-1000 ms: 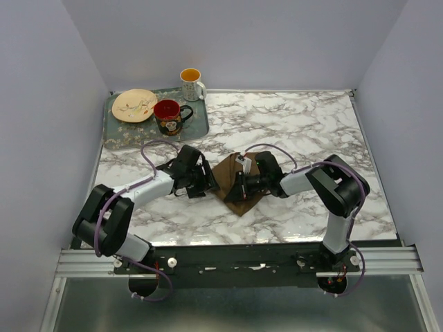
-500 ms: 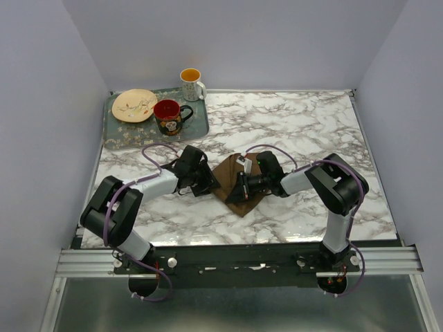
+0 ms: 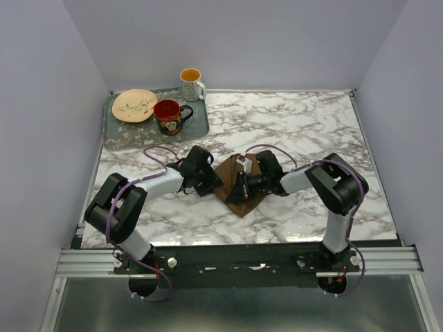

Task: Fold the napkin, place the utensils inside, and roll it up
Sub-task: Roll the napkin with the utensil

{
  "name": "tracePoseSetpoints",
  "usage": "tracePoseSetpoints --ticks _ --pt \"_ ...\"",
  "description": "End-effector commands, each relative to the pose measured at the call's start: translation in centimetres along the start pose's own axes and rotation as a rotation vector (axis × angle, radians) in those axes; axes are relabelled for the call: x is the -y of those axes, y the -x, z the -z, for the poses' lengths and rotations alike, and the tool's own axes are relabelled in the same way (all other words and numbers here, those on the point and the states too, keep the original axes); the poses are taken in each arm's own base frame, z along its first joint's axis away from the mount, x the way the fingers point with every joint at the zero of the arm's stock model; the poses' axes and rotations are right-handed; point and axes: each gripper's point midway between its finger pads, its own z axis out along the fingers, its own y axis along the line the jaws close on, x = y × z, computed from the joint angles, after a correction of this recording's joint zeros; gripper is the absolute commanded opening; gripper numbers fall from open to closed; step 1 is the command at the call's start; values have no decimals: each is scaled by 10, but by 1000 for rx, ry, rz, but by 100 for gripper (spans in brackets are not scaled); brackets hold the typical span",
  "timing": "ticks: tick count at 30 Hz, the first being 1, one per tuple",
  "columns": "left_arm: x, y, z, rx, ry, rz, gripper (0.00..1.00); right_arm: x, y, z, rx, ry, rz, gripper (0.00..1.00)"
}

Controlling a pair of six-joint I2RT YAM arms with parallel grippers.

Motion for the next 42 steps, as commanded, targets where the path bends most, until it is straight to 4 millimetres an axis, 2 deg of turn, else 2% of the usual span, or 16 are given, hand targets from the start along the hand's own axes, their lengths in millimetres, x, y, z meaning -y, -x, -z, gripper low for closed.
tracePoseSetpoints --ticks 1,7,11,17,24,25,26,28,29,30,31,33,34,36,38,42 --pt "-47 -27 -10 -25 175 69 61 31 -30 -1 -72 -110 -133 1" --pt "-52 -25 -12 0 177 94 56 28 -31 -2 -76 -86 -136 1" --pt "-55 -28 -20 -8 204 115 47 25 -29 -3 -81 -74 -127 1" --pt "-64 -31 -23 -14 234 134 29 29 -26 1 -100 -125 -84 1" --pt "-60 -22 -17 16 263 101 0 29 -19 8 -111 -179 -17 4" --pt "-61 -22 -17 13 272 91 0 30 -17 9 -104 -190 -11 5" --pt "-62 -24 -17 6 282 83 0 30 -20 12 -117 -209 -20 6" --pt "-62 -25 -15 -6 307 70 0 27 -5 17 -91 -259 41 16" --pt "-63 -28 -16 -16 322 65 0 27 -11 23 -120 -307 24 21" --pt "-58 -28 -16 -17 318 65 0 25 -11 25 -130 -342 71 31" --pt "-61 -31 -14 -28 342 60 0 18 9 33 -79 -412 135 35" --pt "-56 -29 -13 -30 355 42 0 11 4 41 -116 -495 178 43" --pt "-59 -29 -12 -32 381 43 0 5 18 48 -74 -553 221 45" --pt "-54 -28 -12 -39 380 39 0 -4 13 51 -86 -615 268 53" --pt "-52 -28 -11 -40 386 39 0 -7 20 59 -50 -721 323 57" --pt "-45 -30 -11 -58 381 46 0 -15 16 50 -1 -792 404 59"
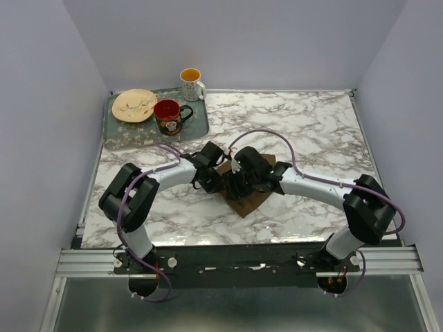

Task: Fold the napkin, place the utensils inside, and roll it up
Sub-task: Roll the napkin with the utensil

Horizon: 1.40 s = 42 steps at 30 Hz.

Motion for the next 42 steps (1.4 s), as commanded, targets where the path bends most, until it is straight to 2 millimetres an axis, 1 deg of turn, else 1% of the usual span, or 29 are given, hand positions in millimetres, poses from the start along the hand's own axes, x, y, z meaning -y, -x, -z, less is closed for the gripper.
tracePoseSetpoints --ticks 1,2,3,4,6,9,12,13,15,17,22,25,29,32,33,35,37,38,39,41,42 --pt "-52 -8 -10 -16 215 -28 0 23 -15 3 6 -270 77 59" --pt "-52 -9 -10 -18 219 -33 0 19 -10 0 37 -270 86 59" --pt "-53 -9 -9 -17 226 -33 0 13 -16 -5 35 -271 104 59" --pt "-54 -8 -9 -18 227 -32 0 15 -14 -7 51 -301 114 59" --pt "-54 -10 -9 -28 228 -29 0 12 -13 -13 59 -309 123 58" --pt "-55 -11 -9 -29 232 -29 0 3 -9 -16 80 -293 142 56" --pt "-55 -11 -9 -26 234 -32 0 -5 -12 -25 67 -263 112 52" --pt "-55 -12 -8 -26 233 -35 0 -7 -18 -29 50 -242 101 51" --pt "-55 -13 -9 -28 236 -38 0 -10 -19 -33 57 -225 74 51" --pt "-55 -13 -9 -30 237 -36 0 -10 -24 -37 47 -216 69 51" --pt "-59 -18 -11 -39 248 -28 0 -12 -24 -43 45 -206 69 51" --pt "-57 -19 -10 -41 243 -26 0 -13 -25 -48 41 -204 65 50" --pt "-56 -19 -9 -40 237 -17 0 -8 -25 -56 43 -233 65 50" --pt "-57 -19 -9 -39 242 -9 0 -3 -26 -60 46 -266 63 48" --pt "-57 -20 -9 -40 240 -10 0 -2 -27 -61 46 -275 60 44" --pt "-58 -20 -10 -42 244 -10 0 3 -29 -60 49 -300 52 40" --pt "-59 -21 -10 -42 246 -12 0 6 -31 -59 50 -310 44 32" --pt "-58 -20 -10 -41 241 -13 0 5 -33 -56 55 -303 41 25" --pt "-59 -21 -10 -42 243 -15 0 4 -35 -56 59 -291 37 13" --pt "-55 -19 -11 -40 221 -44 0 -3 -37 -57 66 -242 30 3" --pt "-49 -17 -11 -34 195 -61 0 -3 -42 -56 59 -227 28 1"
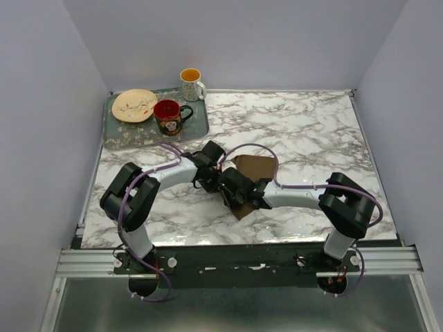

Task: Fold the napkin, place the utensils inside, and roll it up
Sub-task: Roll the napkin with the utensil

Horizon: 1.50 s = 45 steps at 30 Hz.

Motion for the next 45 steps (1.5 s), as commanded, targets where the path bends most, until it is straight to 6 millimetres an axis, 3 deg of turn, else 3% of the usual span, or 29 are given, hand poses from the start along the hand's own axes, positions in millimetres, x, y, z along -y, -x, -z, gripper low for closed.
tracePoseSetpoints --ticks 1,3,4,6,7,9,10,13,15,18,22,26,35,40,45 --pt "-41 -17 -13 -35 128 -102 2 -15 -17 -6 -5 102 -28 1" --pt "-29 -14 -9 -15 55 -138 15 -15 -23 -5 0 144 -50 1" --pt "-26 -11 -7 -3 26 -151 31 -20 -25 -4 -5 192 -69 0" --pt "-18 -5 2 32 -48 -167 43 -17 -22 -3 19 234 -111 1" --pt "-17 -2 4 44 -67 -169 50 -19 -30 0 0 277 -124 0" --pt "-14 7 12 66 -107 -166 54 -15 -27 -1 26 307 -151 1" --pt "-12 10 14 75 -122 -172 56 -16 -37 0 -4 346 -160 1" --pt "-10 18 23 99 -142 -196 60 -18 -40 2 -8 436 -204 1" --pt "-8 22 30 116 -168 -209 79 -11 -43 0 -2 478 -240 1" --pt "-4 33 41 167 -200 -222 99 -10 -48 4 -16 555 -286 1" --pt "6 43 59 232 -256 -321 99 -16 -51 10 -73 658 -314 0" --pt "15 41 74 249 -330 -351 98 -22 -53 13 -128 742 -353 1" --pt "-12 15 69 142 -322 -302 79 -4 -49 7 -194 785 -468 1" --pt "-15 -6 65 89 -324 -316 79 4 -53 -1 -239 759 -458 1" --pt "-12 -14 52 56 -330 -309 79 5 -52 -3 -249 751 -457 1"
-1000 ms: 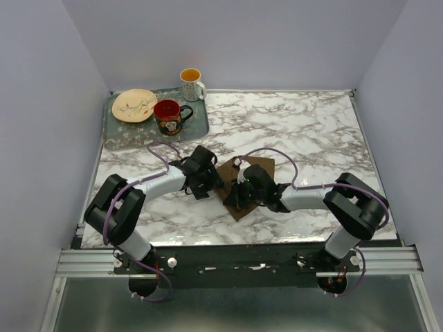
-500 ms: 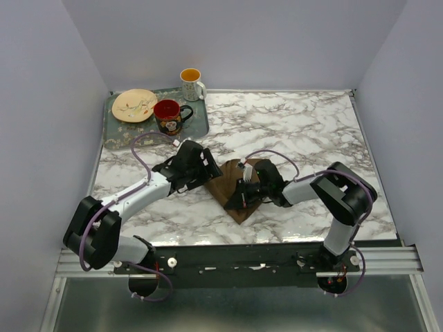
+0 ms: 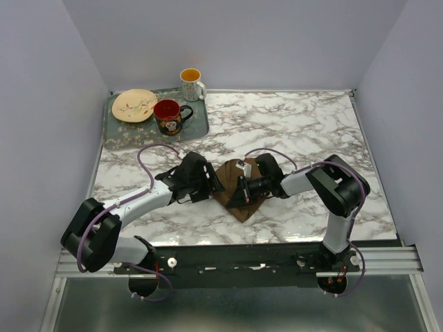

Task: Fold the napkin, place the utensils inside, and roll it up
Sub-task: Roll the napkin with the utensil

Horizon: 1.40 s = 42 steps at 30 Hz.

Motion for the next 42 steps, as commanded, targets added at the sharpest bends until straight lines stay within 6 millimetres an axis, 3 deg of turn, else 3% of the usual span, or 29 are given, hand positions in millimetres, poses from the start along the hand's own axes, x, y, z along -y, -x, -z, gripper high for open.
tracePoseSetpoints --ticks 1,9,15,23,30,32,38,40,42 --pt "4 -11 -11 -43 -26 27 77 29 -27 1 -79 -102 -106 1" --pt "-4 -19 -26 -72 1 84 67 29 -25 0 -80 -98 -112 1" --pt "-11 -22 -33 -74 18 97 73 28 -22 -1 -82 -86 -109 1" --pt "-33 -30 -49 -91 107 193 65 22 -19 -1 -90 -66 -115 1" --pt "-50 -35 -57 -118 204 210 34 22 -15 -3 -104 -58 -99 1" --pt "-54 -36 -57 -125 225 216 17 30 -12 -1 -112 -120 -72 2" --pt "-55 -39 -59 -163 255 206 1 38 -5 12 -145 -251 4 8" --pt "-54 -40 -59 -167 258 210 0 30 7 17 -126 -268 50 15" --pt "-53 -40 -59 -169 261 215 0 32 6 26 -140 -374 72 25"
